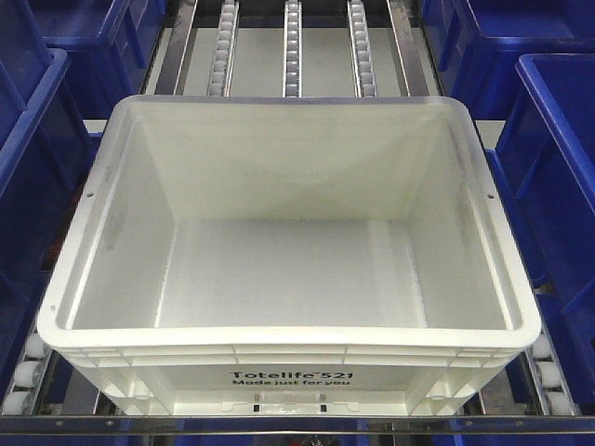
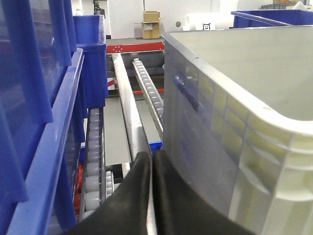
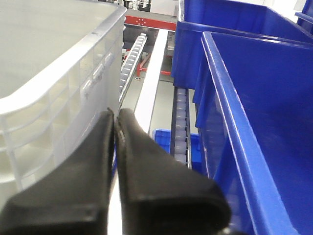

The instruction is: Move bin from left to right shelf

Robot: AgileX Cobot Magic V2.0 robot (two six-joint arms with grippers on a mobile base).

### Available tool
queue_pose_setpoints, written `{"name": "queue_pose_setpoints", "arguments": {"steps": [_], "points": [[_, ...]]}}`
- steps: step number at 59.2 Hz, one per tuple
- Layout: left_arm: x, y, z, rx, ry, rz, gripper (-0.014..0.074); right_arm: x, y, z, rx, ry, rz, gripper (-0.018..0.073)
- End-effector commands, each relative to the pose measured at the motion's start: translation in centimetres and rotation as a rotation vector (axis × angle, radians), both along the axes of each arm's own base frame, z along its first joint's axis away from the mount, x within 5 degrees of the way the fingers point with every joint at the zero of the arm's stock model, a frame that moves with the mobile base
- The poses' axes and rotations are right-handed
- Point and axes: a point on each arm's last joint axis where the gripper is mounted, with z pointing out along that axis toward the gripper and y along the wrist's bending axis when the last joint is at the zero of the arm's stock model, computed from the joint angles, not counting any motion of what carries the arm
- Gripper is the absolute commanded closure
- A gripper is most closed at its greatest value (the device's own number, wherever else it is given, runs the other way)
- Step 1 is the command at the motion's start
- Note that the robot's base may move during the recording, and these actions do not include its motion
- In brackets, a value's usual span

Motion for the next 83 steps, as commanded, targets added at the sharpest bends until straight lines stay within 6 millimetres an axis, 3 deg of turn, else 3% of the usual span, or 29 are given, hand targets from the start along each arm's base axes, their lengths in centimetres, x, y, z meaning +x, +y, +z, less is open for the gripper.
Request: {"name": "queue_pose_setpoints", "arguments": {"steps": [1, 69, 75, 83], "points": [[0.0, 0.1, 0.1, -0.026, -0.065, 0.01, 0.0603, 0.0, -0.1, 0.1, 0.01, -0.066, -0.008, 0.0567], [-0.1, 0.2, 0.5, -0.025, -0.095, 0.015, 0.0603, -0.1, -0.1, 0.5, 0.011, -0.104, -0.012, 0.0567], [-0.1, 0.3, 1.1, -0.039, -0.156, 0.028, 0.0603, -0.2, -0.2, 1.1, 0.054, -0.168, -0.017, 0.0567], [-0.3, 0.5, 2.2, -0.068, -0.255, 0.047, 0.0603, -0.3, -0.4, 1.8, 0.258, -0.167, 0.0, 0.0567]]}}
